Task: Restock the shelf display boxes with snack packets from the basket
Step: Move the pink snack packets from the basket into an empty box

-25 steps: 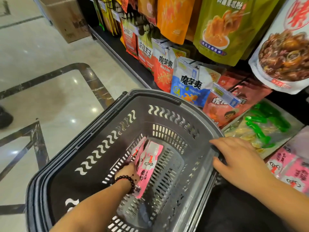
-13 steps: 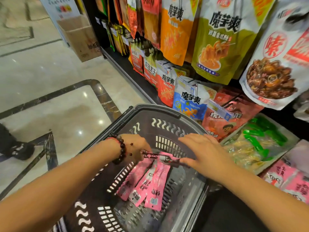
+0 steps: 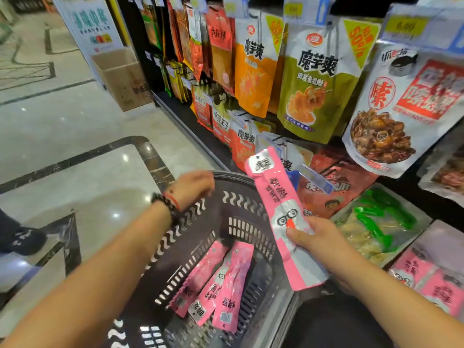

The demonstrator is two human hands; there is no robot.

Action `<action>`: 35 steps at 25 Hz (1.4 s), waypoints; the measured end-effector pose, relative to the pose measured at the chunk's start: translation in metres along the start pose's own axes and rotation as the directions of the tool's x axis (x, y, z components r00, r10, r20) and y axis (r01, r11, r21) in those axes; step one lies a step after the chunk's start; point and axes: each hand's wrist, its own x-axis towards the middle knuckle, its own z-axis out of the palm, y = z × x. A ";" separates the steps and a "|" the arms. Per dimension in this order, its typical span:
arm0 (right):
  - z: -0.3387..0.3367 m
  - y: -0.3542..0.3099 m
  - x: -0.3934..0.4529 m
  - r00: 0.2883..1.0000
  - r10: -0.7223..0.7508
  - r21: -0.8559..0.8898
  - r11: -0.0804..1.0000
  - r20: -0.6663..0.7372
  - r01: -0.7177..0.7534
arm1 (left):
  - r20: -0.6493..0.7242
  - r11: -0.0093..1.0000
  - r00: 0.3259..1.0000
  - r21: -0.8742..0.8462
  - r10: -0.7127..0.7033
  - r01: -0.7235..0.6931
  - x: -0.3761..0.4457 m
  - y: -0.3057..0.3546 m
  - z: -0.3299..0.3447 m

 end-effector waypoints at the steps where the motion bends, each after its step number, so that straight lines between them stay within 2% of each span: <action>1: -0.006 0.003 -0.003 0.999 0.037 0.089 0.995 -0.034 -0.034 | 0.057 0.991 0.989 -0.010 -0.135 0.136 -0.001 -0.039 0.030; 3: -0.017 0.007 -0.008 0.994 0.076 0.171 0.983 -0.074 -0.062 | 0.101 0.899 0.923 0.291 -0.371 0.329 -0.004 -0.118 0.086; 4: -0.022 0.008 -0.011 0.993 0.088 0.193 0.979 -0.083 -0.071 | 0.164 0.835 0.879 0.427 -0.448 0.346 -0.010 -0.154 0.115; 6: -0.031 0.010 -0.020 0.991 0.104 0.189 0.978 -0.088 -0.085 | 0.158 0.774 0.818 0.460 -0.553 0.435 -0.031 -0.206 0.162; 9: -0.043 0.013 -0.032 0.984 0.129 0.186 0.977 -0.119 -0.106 | 0.010 0.691 0.829 0.558 -0.559 0.460 -0.056 -0.252 0.200; 12: -0.052 0.017 -0.041 0.974 0.164 0.143 0.980 -0.157 -0.142 | 0.057 0.598 0.820 0.713 -0.570 0.366 -0.048 -0.264 0.208; 13: -0.054 0.018 -0.043 0.972 0.173 0.139 0.979 -0.159 -0.152 | 0.035 0.572 0.833 0.743 -0.552 0.348 -0.043 -0.272 0.205; 16: -0.059 0.020 -0.048 0.967 0.197 0.137 0.975 -0.164 -0.176 | -0.105 0.574 0.896 0.734 -0.432 0.363 -0.015 -0.287 0.184; 18: -0.064 0.022 -0.049 0.965 0.187 0.118 0.979 -0.184 -0.167 | -0.121 0.554 0.918 0.765 -0.377 0.328 -0.007 -0.292 0.180; 21: -0.070 0.027 -0.049 0.957 0.191 0.120 0.978 -0.217 -0.168 | -0.071 0.535 0.874 0.766 -0.480 0.356 -0.017 -0.279 0.188; 24: -0.070 0.031 -0.046 0.955 0.203 0.175 0.970 -0.218 -0.166 | -0.042 0.579 0.827 0.694 -0.561 0.428 -0.048 -0.268 0.213; 28: -0.069 0.034 -0.044 0.955 0.200 0.204 0.966 -0.218 -0.156 | -0.015 0.753 0.848 0.451 -0.530 0.479 -0.048 -0.235 0.185; 29: -0.071 0.035 -0.044 0.955 0.195 0.204 0.967 -0.224 -0.150 | -0.008 0.794 0.850 0.351 -0.527 0.495 -0.050 -0.222 0.174; 31: -0.076 0.039 -0.045 0.947 0.193 0.218 0.966 -0.258 -0.138 | -0.011 0.849 0.850 0.048 -0.526 0.526 -0.056 -0.198 0.152; 33: -0.083 0.048 -0.045 0.930 0.217 0.249 0.958 -0.298 -0.144 | 0.055 0.800 0.849 -0.308 -0.526 0.516 -0.066 -0.165 0.130; 35: -0.090 0.058 -0.045 0.915 0.244 0.277 0.948 -0.323 -0.155 | 0.132 0.751 0.878 -0.469 -0.461 0.465 -0.076 -0.130 0.114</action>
